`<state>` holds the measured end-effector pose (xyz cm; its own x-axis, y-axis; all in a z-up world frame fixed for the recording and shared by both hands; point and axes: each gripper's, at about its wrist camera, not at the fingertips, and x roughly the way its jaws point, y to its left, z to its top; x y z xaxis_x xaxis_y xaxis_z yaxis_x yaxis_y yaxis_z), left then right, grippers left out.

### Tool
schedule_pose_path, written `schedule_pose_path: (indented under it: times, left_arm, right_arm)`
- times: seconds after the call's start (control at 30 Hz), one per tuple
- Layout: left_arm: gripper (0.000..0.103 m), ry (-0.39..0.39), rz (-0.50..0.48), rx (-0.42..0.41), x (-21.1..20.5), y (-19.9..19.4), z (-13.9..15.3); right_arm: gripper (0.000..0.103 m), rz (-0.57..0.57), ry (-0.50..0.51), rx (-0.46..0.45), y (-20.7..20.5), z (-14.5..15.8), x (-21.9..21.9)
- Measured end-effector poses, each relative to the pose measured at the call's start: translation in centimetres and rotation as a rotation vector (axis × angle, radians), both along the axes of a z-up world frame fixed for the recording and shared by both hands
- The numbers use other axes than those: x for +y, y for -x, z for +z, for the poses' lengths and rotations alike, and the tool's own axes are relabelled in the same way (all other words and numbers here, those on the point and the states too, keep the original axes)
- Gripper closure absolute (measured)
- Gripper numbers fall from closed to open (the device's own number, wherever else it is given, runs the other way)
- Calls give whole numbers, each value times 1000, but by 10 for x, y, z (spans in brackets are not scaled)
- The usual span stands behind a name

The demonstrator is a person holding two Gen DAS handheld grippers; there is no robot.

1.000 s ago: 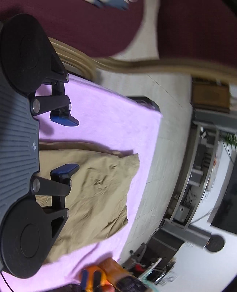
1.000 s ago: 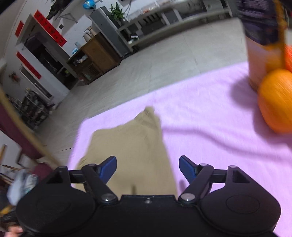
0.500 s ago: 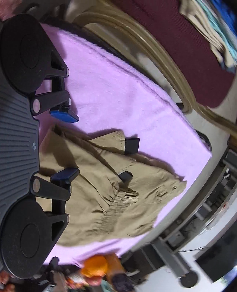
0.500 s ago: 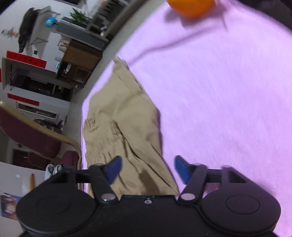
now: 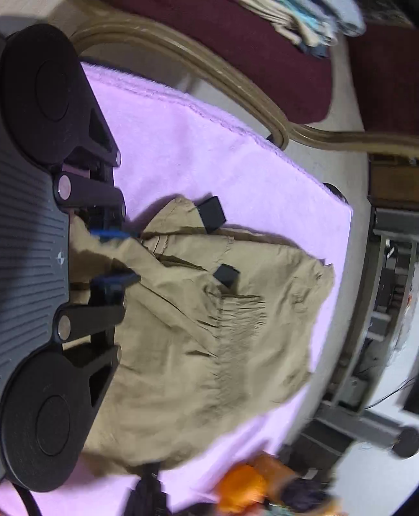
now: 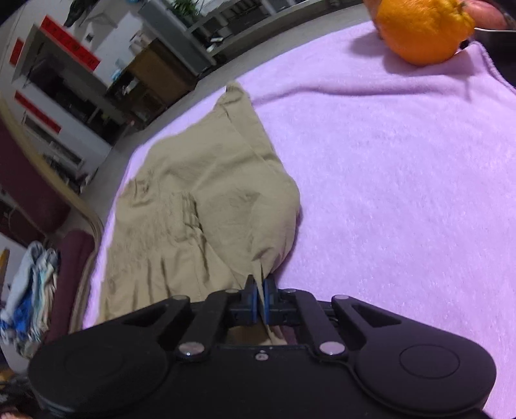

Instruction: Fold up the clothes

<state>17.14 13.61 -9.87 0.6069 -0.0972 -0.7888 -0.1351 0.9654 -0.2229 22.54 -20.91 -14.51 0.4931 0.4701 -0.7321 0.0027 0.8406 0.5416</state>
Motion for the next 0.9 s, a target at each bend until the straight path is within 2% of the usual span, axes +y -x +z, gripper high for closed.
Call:
schedule_pose_path:
  times: [0.13,0.23,0.27,0.33,0.37,0.43,0.5,0.53,0.57,0.63,0.73,0.77,0.9]
  left_arm:
    - [92,142,-42,-48,4,17,23]
    - [92,179,-74,-3,-7,28,17]
    - [89,165,-80,33,-12,30,9]
    - [83,82,-82,100,-23,31,-6]
    - [79,35,-90,99,-28,33,-8]
    - [82,-2,-107,55,-31,39,1]
    - [79,-6,-110,-21,-30,49,15]
    - [78,1,-110,-59,-28,51,22]
    - [76,8,-112,-94,-27,52,28]
    - [66,-4,-119,-132,-30,44,39]
    - [61,-34,-152,-136,-38,21,49]
    - [59,-44,-168,-126,-41,11,51]
    - [57,-131,-222,-85,-48,-30,40]
  right_arm:
    - [100,-27,7,31,16,5,-19]
    - [100,-47,12,55,27,10,-33]
    - [100,-53,14,63,31,11,-38]
    - [98,-67,18,78,39,14,-47]
    - [93,-73,20,86,43,15,-52]
    - [90,-78,37,76,46,18,-60]
    - [73,-69,75,-6,49,34,-65]
    - [55,-62,98,-65,51,46,-66]
    - [52,-55,120,-124,53,57,-67]
    - [52,-37,164,-236,56,79,-69]
    - [52,34,196,-318,40,96,-56]
    - [52,62,191,-324,34,98,-49]
    - [52,148,82,-231,5,72,-23]
